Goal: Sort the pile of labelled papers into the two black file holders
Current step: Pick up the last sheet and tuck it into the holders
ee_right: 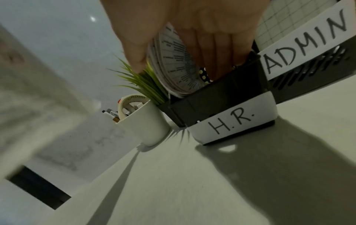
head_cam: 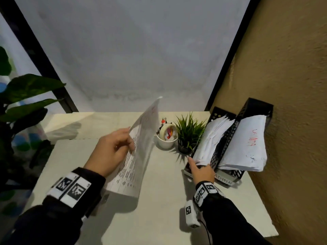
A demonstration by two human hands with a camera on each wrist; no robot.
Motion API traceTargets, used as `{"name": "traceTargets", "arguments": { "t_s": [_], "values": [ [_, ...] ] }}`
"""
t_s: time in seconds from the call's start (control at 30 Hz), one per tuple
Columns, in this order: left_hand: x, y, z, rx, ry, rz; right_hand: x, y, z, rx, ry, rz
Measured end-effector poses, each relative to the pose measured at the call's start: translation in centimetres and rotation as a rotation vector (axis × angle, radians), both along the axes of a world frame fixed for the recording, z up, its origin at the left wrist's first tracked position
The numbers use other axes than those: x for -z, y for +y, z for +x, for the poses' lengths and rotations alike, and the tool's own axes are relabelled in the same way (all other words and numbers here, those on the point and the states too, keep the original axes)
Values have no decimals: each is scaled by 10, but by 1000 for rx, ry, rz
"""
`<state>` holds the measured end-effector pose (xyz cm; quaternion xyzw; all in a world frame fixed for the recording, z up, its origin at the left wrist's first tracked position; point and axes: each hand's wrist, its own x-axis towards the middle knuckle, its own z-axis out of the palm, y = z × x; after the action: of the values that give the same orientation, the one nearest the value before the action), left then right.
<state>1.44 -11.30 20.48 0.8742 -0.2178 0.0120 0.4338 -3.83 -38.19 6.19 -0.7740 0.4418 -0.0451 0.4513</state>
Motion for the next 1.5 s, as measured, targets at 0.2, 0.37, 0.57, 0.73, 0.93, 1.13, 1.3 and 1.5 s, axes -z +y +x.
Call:
{"name": "traceTargets", "arguments": {
  "t_s": [0.2, 0.37, 0.57, 0.73, 0.93, 1.13, 1.3, 1.5],
  "values": [
    [-61, -65, 7, 289, -111, 102, -7, -10, 1, 65, 24, -33],
    [-74, -128, 8, 376, -125, 327, -17, -28, -4, 53, 79, -22],
    [-69, -187, 3, 350, -94, 655, 51, -70, -2, -157, 167, -107],
    [-76, -204, -2, 314, -144, 705, -13, -63, -14, -198, 192, -130],
    [-95, -196, 3, 284, -237, 655, -24, -57, -21, -97, 71, -170],
    [-91, -200, 7, 313, -186, 650, -28, -55, -22, -75, 29, -167],
    [-71, -225, 10, 340, -69, 667, -27, -58, -22, -98, 46, -195],
    [-70, -249, 5, 365, -130, 599, -25, -61, -21, -107, 57, -199]
  ]
}}
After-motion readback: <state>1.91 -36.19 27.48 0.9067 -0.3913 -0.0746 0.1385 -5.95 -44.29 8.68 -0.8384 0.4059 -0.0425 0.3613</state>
